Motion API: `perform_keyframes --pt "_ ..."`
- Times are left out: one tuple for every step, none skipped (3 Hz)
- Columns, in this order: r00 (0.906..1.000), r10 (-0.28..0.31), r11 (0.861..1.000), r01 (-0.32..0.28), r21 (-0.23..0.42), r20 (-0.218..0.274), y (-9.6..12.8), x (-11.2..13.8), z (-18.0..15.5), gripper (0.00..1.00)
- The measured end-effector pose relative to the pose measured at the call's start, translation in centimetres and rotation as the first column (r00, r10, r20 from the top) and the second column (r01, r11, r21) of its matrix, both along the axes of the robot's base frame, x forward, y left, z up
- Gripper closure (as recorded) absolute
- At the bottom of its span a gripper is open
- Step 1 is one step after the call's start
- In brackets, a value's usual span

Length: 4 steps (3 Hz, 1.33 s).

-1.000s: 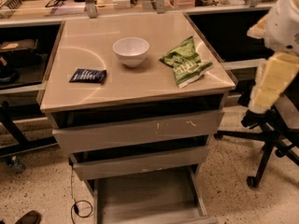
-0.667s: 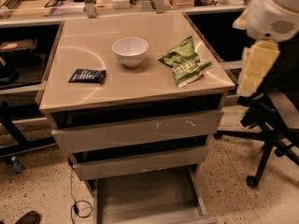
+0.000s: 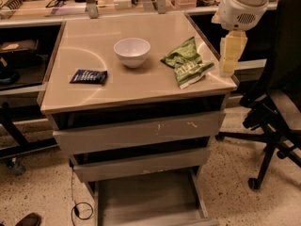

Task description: Place green jalapeno chip bag into bottom drawer

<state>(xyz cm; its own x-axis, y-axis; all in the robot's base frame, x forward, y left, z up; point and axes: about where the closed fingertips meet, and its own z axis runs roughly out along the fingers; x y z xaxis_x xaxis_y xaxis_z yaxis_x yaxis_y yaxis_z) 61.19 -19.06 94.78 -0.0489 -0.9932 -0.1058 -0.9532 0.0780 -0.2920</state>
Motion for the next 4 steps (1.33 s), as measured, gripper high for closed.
perform_keyframes --pt "0.9999 0.005 1.0 -0.005 0.002 0.01 0.3 0.4 -0.3 0.0" --pt "0.9982 0.044 0.999 -0.044 0.01 0.04 2.0 2.9 -1.6 0.0" --pt "0.9952 0.084 0.996 -0.084 0.015 0.051 3.8 6.1 -3.5 0.0" --pt "0.9931 0.111 0.994 -0.111 0.01 0.038 4.7 8.3 -5.6 0.0"
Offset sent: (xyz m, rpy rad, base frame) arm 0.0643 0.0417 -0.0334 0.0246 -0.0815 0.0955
